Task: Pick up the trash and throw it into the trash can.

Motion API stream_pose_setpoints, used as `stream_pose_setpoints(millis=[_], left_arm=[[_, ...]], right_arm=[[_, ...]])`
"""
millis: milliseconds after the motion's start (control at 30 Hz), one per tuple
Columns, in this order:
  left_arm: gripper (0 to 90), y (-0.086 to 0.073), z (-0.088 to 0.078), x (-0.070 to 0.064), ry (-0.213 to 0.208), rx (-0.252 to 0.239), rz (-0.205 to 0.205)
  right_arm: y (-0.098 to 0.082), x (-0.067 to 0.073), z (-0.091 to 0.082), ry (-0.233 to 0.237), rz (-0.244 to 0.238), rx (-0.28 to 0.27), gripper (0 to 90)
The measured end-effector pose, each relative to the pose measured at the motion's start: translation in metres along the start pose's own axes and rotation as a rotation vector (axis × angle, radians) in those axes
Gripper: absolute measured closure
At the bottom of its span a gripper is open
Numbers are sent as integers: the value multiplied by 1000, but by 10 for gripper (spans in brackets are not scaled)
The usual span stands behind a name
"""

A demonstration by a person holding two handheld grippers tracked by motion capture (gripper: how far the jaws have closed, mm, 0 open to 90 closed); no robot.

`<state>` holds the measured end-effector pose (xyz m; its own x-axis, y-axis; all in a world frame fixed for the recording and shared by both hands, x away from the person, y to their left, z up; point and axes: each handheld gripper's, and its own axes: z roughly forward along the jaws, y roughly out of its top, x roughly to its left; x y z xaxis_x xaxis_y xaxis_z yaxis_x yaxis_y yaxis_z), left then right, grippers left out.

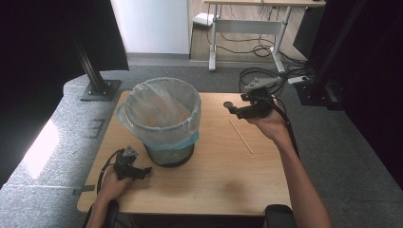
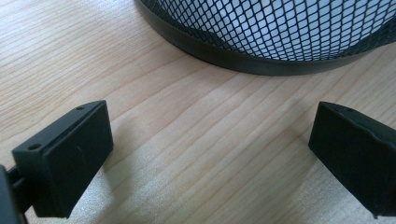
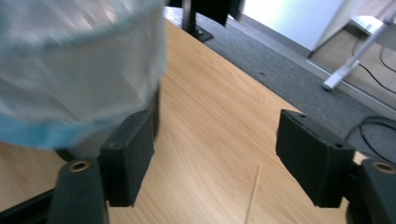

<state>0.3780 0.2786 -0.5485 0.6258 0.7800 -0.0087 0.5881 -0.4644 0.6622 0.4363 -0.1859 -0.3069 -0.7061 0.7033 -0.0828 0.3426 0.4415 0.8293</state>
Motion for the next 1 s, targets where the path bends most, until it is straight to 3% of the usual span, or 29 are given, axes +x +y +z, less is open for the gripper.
stream_pose_setpoints(millis=[33,133,200,267,333,367,400,433,567,600,633,733,767,867,1000], left_arm=[[0,0,0,0,0,0,-1],[0,0,0,0,1,0,-1],[0,0,0,0,1,0,-1],[0,0,0,0,2,-1,-2],[0,0,0,0,1,-1,-2],[0,0,0,0,1,-1,-2],[0,0,0,0,1,-1,-2],[0,0,0,0,2,-1,-2],[0,0,0,0,1,-1,-2],[0,0,0,0,1,-1,-2],[0,0,0,0,1,-1,-2],[0,0,0,0,2,-1,-3],[0,0,0,0,2,-1,-2],[0,0,0,0,2,-1,-3],[0,0,0,0,2,1,1]], right_arm=[[-16,-8,2,-13,20,0,259],[-32,-15,4,-15,42,4,261],[-57,-22,9,-32,67,11,257],[-65,-24,12,-37,83,12,258],[-90,-29,19,-56,116,18,260],[-90,-29,19,-56,116,18,260],[-108,-32,26,-69,151,30,252],[-108,-32,26,-69,151,30,252],[-144,-39,40,-64,218,47,188],[-144,-39,40,-64,218,47,188],[-159,-40,46,-72,229,65,183],[-170,-41,51,-72,239,72,183],[-181,-40,57,-85,246,89,193],[-190,-38,64,-97,242,118,216],[-206,-32,78,-129,216,169,326]])
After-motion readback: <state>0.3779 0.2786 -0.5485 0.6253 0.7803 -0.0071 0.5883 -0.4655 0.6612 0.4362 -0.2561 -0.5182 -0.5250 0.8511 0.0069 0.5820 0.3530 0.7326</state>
